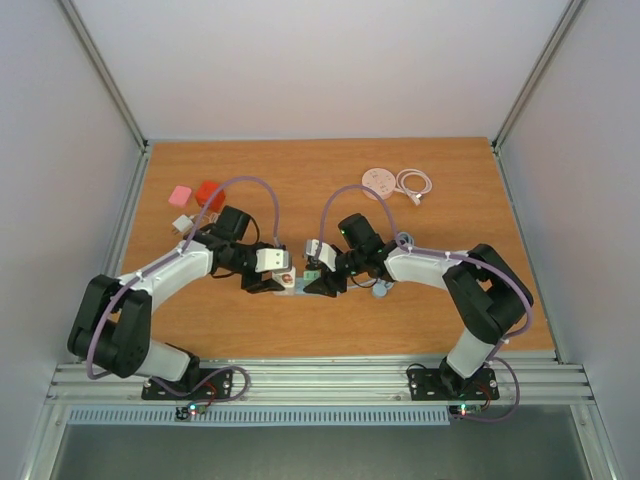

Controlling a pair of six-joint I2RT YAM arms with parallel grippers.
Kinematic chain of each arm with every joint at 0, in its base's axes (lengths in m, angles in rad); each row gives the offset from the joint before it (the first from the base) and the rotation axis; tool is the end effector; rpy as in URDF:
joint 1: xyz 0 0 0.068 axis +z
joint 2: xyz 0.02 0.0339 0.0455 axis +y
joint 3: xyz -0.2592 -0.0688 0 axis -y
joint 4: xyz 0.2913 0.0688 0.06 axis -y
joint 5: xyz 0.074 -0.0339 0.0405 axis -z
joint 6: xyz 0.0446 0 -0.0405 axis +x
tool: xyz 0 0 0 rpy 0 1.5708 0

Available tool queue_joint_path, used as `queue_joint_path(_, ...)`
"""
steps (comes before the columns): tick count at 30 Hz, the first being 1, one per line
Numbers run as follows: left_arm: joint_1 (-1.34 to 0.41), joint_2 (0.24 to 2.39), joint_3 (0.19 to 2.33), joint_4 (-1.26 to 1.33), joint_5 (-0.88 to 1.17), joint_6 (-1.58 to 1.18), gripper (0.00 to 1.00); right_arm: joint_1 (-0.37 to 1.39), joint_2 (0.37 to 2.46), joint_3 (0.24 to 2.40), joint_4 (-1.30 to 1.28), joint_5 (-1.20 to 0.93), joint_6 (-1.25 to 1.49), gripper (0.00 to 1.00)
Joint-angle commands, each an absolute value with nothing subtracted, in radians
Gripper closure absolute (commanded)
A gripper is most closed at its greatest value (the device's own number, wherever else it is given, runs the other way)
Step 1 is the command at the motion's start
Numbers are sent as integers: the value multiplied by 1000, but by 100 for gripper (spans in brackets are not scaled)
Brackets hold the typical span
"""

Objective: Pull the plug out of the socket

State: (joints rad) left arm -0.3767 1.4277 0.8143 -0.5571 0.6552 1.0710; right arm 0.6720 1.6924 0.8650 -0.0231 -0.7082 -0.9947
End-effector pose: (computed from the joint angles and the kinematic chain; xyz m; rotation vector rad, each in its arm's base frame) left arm 0.2675 -0.1350 0.1507 1.7724 1.7468 -0.6220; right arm 0.2667 0.2493 0.1159 -1.8703 1.2772 0.6828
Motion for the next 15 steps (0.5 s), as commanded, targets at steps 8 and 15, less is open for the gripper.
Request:
queue_joint_path(8,-410,1449,805,-480,764,1077,52,672,1717,861,-3,-718,-1040,52)
queue_joint_path(15,-410,1420,778,-440,750,1033,35,671,1706,826,-3,-694,-1055,64)
